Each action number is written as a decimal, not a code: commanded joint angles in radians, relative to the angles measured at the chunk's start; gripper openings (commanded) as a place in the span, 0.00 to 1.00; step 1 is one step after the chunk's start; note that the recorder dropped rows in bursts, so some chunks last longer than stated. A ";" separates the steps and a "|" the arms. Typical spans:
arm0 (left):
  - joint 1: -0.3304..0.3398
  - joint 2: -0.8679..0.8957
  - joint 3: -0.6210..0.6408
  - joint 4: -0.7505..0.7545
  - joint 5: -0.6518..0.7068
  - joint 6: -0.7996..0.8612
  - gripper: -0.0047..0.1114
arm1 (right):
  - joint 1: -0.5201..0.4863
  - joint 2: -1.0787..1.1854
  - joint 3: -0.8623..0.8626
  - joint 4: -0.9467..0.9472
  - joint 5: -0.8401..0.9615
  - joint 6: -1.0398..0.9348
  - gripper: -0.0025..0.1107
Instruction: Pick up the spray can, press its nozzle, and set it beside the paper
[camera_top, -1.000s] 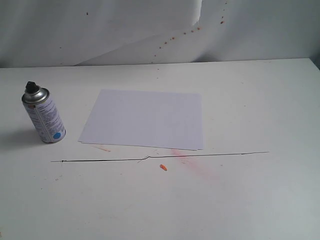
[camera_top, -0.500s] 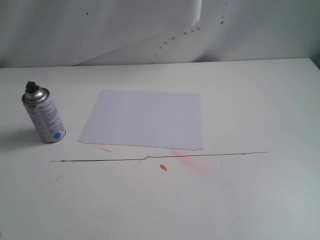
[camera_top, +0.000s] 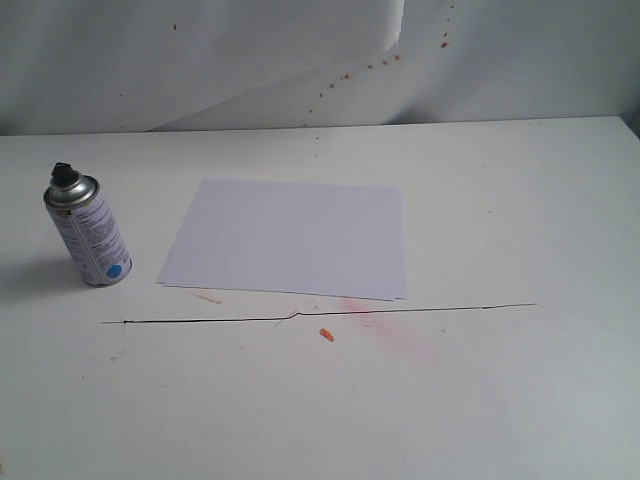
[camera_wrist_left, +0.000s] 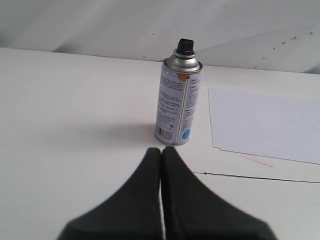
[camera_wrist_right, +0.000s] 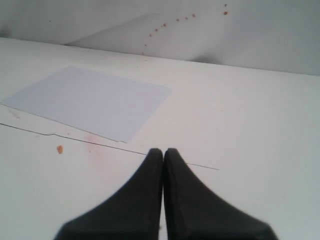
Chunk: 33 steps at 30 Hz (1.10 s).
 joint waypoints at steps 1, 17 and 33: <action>-0.006 -0.004 0.005 0.002 -0.005 0.002 0.04 | 0.033 -0.008 0.040 -0.016 -0.022 0.007 0.02; -0.006 -0.004 0.005 0.002 -0.007 0.002 0.04 | -0.051 -0.080 0.052 -0.016 0.030 -0.044 0.02; -0.006 -0.004 0.005 0.002 -0.007 0.002 0.04 | -0.096 -0.080 0.052 -0.016 0.024 -0.046 0.02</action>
